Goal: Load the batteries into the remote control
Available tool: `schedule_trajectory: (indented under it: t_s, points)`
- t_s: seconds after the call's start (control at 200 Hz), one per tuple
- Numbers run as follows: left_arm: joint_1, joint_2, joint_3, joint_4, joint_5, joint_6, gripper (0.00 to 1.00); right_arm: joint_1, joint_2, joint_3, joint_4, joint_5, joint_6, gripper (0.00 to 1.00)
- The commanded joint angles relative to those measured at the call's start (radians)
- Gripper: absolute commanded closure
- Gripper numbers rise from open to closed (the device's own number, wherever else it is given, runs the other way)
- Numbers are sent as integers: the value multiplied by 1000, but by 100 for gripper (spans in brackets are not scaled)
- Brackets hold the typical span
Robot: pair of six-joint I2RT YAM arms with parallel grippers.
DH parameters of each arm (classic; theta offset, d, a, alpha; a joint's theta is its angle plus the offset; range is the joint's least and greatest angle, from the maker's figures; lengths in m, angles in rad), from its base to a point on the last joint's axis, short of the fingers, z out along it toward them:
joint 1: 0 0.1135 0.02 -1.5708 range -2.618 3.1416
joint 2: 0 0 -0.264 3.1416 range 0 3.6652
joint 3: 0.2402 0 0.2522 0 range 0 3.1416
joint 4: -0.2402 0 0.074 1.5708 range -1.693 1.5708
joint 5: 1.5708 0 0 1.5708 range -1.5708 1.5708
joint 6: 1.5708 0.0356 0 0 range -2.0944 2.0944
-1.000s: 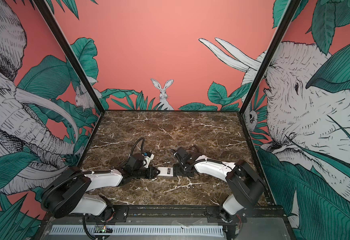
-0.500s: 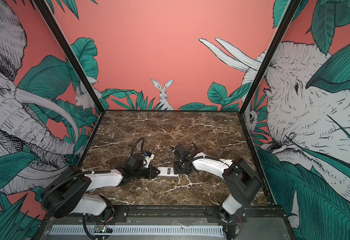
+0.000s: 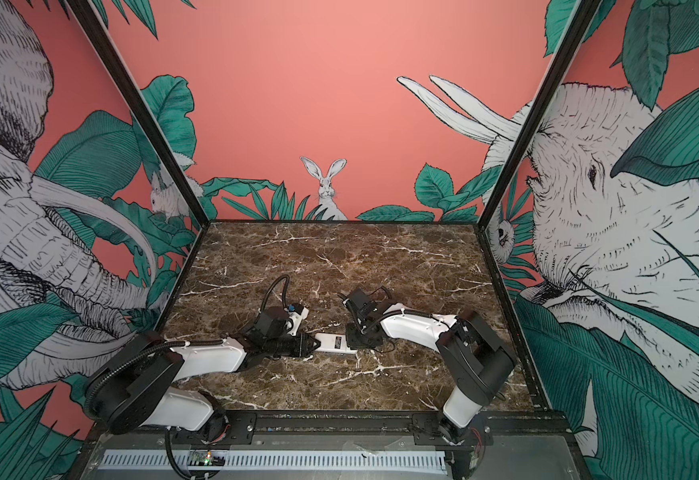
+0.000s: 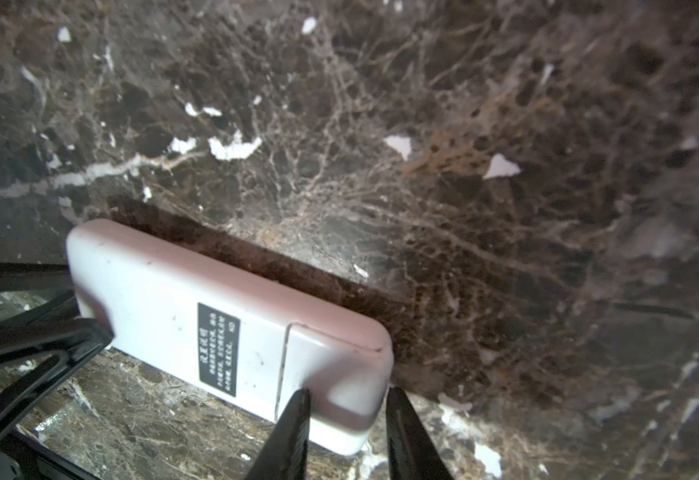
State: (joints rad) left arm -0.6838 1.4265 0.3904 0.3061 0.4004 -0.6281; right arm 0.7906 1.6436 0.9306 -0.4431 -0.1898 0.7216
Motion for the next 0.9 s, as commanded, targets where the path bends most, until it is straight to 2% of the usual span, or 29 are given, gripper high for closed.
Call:
schedule_trajectory:
  t_s: [0.0, 0.28, 0.575, 0.895]
  points:
    - [-10, 32, -28, -119, -13, 4, 67, -5, 33, 8, -14, 0, -15, 73]
    - [-11, 35, -28, -117, -12, 4, 67, -5, 55, 3, 7, -17, -19, 79]
    - [-11, 38, -36, -107, -6, -5, 68, 13, 89, 27, 30, -35, -7, 79]
    - [-11, 40, -48, -91, 2, -22, 68, 51, 125, 25, 122, -68, 67, 79]
